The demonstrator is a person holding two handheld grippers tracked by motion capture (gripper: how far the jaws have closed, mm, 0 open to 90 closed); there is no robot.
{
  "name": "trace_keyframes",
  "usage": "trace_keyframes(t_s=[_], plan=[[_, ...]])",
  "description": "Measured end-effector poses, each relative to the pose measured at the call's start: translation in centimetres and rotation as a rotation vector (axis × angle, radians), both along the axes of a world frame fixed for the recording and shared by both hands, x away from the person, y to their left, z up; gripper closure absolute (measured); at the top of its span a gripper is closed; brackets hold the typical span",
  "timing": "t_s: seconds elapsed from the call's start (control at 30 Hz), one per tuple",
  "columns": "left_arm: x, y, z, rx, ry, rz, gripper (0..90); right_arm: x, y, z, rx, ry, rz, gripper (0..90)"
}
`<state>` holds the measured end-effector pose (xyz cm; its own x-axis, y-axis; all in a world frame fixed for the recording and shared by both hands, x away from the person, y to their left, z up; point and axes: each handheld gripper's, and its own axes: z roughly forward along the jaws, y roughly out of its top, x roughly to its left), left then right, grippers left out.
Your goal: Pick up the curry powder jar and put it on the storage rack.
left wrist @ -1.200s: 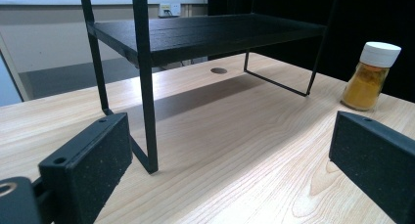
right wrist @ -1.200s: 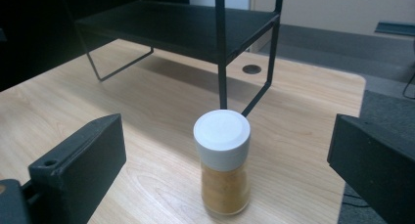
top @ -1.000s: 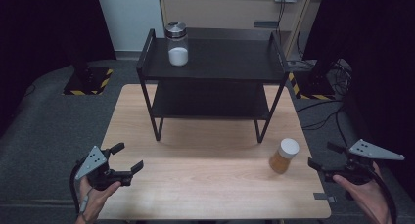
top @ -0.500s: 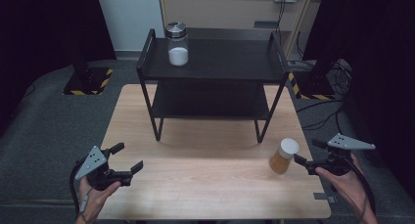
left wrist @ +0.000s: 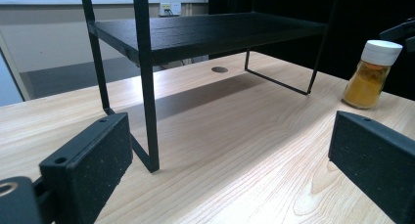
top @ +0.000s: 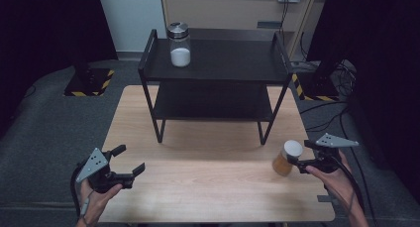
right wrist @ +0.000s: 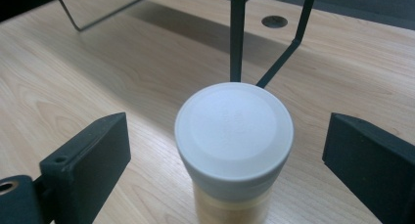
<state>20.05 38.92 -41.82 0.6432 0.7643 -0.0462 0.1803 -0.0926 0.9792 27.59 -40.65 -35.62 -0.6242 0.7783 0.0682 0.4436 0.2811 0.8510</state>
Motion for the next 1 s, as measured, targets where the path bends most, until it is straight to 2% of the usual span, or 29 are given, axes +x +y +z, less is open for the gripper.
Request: trace_keyframes(t_s=[0.27,0.47,0.53,0.6,0.8,1.0], plan=[[0.0,0.0,0.0,0.001,0.000,-0.001,1.3,1.0,1.0,-0.8,-0.029,0.014,0.011,9.3],[0.0,0.0,0.0,0.002,-0.001,0.001,1.3,1.2,1.5,-1.3,-0.059,0.006,0.007,24.2],[0.0,0.0,0.0,0.003,-0.002,0.001,1.3,1.2,1.8,-1.5,-0.084,-0.002,0.004,30.6],[-0.1,0.0,0.0,0.002,-0.002,0.002,1.2,0.9,2.0,-1.6,-0.101,-0.024,-0.003,33.5],[0.0,0.0,0.0,0.004,-0.002,0.002,1.3,0.6,2.3,-1.6,-0.102,-0.026,-0.018,33.9],[0.0,0.1,0.0,0.004,-0.001,0.004,1.2,0.8,2.4,-1.1,-0.115,-0.016,-0.001,34.0]])
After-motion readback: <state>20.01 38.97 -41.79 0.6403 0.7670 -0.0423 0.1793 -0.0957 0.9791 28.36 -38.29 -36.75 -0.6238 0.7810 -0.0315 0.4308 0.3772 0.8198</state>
